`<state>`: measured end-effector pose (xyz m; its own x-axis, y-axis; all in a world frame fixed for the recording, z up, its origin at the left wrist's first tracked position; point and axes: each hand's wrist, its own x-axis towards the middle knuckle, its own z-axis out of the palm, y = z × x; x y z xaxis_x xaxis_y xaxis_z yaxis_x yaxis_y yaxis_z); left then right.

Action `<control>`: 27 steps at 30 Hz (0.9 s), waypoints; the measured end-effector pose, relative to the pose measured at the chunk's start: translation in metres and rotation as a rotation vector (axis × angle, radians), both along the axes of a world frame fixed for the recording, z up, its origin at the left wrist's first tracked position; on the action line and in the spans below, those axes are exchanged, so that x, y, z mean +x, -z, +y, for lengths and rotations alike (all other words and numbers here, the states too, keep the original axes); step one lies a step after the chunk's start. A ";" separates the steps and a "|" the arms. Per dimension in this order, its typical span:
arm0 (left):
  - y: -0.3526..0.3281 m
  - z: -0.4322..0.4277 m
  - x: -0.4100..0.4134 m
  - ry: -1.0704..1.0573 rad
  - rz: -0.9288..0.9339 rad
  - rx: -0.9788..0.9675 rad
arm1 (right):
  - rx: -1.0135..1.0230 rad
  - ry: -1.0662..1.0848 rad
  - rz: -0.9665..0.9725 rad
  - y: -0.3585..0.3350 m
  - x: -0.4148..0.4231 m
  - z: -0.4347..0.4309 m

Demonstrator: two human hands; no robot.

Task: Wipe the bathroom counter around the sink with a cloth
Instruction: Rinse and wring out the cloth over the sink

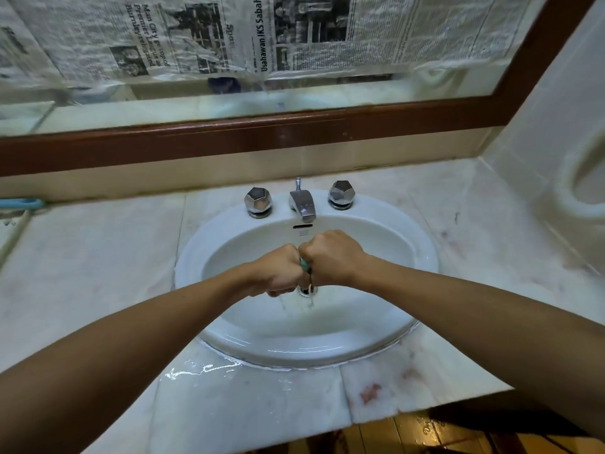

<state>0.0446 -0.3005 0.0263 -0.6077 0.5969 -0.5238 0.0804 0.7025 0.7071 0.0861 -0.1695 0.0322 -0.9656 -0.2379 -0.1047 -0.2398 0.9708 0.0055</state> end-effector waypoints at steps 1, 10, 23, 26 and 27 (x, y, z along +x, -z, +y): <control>-0.001 -0.001 0.000 0.001 -0.012 0.005 | 0.000 0.000 0.005 -0.001 0.000 -0.001; 0.003 -0.006 0.004 0.361 0.603 -0.104 | -0.119 0.189 -0.149 -0.014 0.023 0.003; 0.076 0.000 0.035 0.454 1.042 0.425 | -1.430 0.791 -0.583 0.020 0.126 0.037; 0.080 0.022 0.041 0.449 1.081 0.516 | -1.646 0.822 -0.548 0.024 0.146 0.055; 0.080 0.030 0.044 0.444 1.066 0.534 | -1.719 0.819 -0.544 0.027 0.153 0.064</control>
